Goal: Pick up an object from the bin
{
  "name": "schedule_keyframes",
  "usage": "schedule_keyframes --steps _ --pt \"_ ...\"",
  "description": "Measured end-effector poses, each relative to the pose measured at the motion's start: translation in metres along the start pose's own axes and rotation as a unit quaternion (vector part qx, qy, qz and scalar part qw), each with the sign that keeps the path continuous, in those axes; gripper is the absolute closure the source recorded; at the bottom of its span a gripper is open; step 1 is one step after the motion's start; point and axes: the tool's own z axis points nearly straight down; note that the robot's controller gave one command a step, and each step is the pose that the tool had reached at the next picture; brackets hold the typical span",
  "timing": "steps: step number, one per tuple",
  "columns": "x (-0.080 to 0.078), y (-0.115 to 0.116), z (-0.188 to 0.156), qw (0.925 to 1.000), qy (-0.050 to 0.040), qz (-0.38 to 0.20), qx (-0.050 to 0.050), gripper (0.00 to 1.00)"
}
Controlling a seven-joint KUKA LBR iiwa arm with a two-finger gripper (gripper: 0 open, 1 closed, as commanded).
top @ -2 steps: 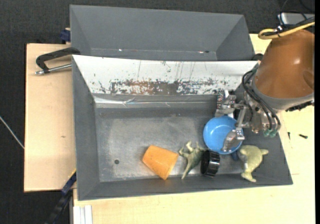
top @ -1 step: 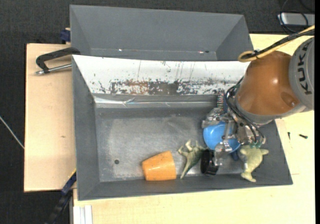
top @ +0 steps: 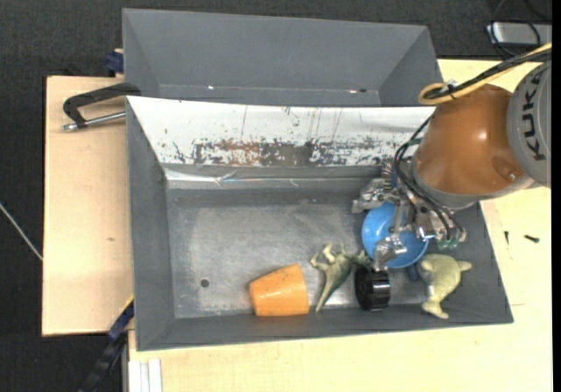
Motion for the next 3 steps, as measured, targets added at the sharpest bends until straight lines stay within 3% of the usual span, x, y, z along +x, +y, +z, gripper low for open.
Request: schedule_keyframes --steps 1,2,3 --pt "-0.001 0.074 0.013 0.9993 0.0213 -0.029 -0.008 0.0" --pt "0.001 0.07 0.052 0.9991 0.0271 0.032 -0.005 0.0" --pt "-0.001 0.07 0.051 0.9993 0.022 0.031 -0.005 1.0"
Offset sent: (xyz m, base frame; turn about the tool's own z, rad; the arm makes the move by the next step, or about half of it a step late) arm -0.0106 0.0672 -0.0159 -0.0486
